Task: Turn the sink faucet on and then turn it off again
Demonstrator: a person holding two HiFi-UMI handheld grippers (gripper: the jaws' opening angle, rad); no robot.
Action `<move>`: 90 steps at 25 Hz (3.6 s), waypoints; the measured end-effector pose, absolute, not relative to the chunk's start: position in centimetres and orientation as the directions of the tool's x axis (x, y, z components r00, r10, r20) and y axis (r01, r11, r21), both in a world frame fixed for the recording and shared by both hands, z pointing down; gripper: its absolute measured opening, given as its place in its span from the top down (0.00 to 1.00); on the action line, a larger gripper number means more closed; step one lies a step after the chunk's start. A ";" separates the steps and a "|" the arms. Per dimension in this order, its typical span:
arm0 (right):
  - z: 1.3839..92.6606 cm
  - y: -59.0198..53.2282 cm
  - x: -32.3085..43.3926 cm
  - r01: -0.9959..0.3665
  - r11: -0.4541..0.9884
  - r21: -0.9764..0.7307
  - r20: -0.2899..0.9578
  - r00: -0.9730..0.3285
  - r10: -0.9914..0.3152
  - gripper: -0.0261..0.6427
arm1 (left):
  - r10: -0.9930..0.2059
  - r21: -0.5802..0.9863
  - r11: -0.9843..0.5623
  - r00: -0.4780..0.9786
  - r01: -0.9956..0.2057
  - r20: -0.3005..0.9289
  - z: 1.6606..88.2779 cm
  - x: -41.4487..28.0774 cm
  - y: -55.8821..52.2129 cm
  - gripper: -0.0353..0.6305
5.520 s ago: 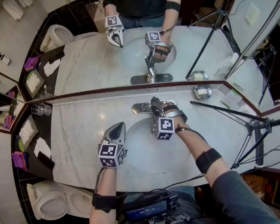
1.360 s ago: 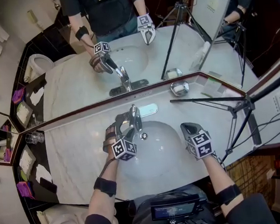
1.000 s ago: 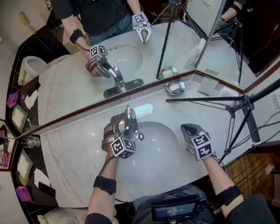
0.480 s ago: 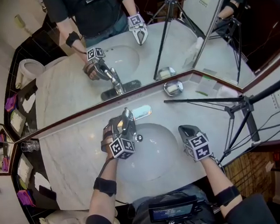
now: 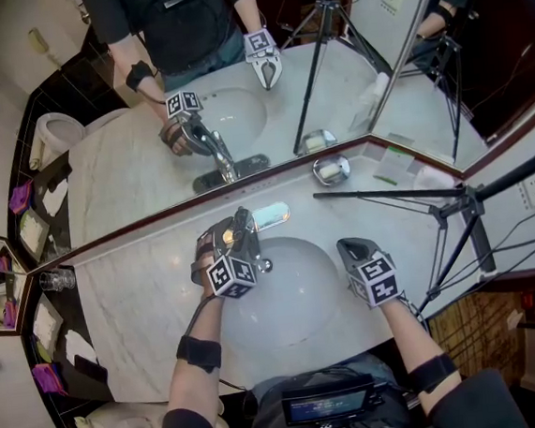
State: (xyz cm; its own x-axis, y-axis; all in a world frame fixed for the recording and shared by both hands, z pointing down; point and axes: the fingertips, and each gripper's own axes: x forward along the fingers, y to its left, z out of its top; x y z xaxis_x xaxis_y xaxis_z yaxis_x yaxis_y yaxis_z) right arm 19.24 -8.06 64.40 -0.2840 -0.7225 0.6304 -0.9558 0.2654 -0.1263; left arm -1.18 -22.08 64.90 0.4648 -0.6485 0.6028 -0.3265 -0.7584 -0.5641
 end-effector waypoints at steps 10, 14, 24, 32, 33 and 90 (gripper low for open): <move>64.7 -8.3 18.8 -0.953 0.269 -0.139 0.632 -0.294 -0.717 0.94 | -0.567 -0.504 -0.821 0.500 -0.269 0.655 66.2 -0.9 -22.5 0.63; 64.6 -8.3 18.4 -0.952 0.271 -0.139 0.633 -0.296 -0.715 0.93 | -0.539 -0.473 -0.840 0.508 -0.266 0.671 65.8 -0.5 -23.2 0.63; 64.7 -8.2 18.1 -0.951 0.273 -0.145 0.632 -0.301 -0.714 0.94 | -0.534 -0.460 -0.844 0.508 -0.275 0.676 66.1 -0.7 -22.9 0.65; 63.5 -8.4 17.5 -0.947 0.286 -0.147 0.613 -0.314 -0.725 0.94 | -0.546 -0.485 -0.836 0.493 -0.258 0.678 65.1 -1.4 -21.7 0.65; 63.3 -8.4 17.4 -0.946 0.290 -0.148 0.610 -0.318 -0.726 0.94 | -0.548 -0.488 -0.834 0.492 -0.258 0.676 64.8 -1.7 -21.3 0.65; 57.7 -10.8 7.9 -0.869 0.488 -0.089 0.546 -0.452 -0.705 0.93 | -0.671 -0.203 -0.695 0.521 -0.690 0.528 57.3 -10.1 -14.8 0.72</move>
State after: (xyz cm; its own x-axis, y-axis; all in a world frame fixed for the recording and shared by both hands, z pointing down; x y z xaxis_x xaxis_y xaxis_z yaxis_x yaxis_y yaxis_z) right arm 7.88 -10.77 57.72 -0.4520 -0.7053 0.5461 -0.8685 0.4876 -0.0891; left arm -10.07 -14.84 57.26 0.5211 -0.6708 0.5276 -0.6897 -0.6952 -0.2027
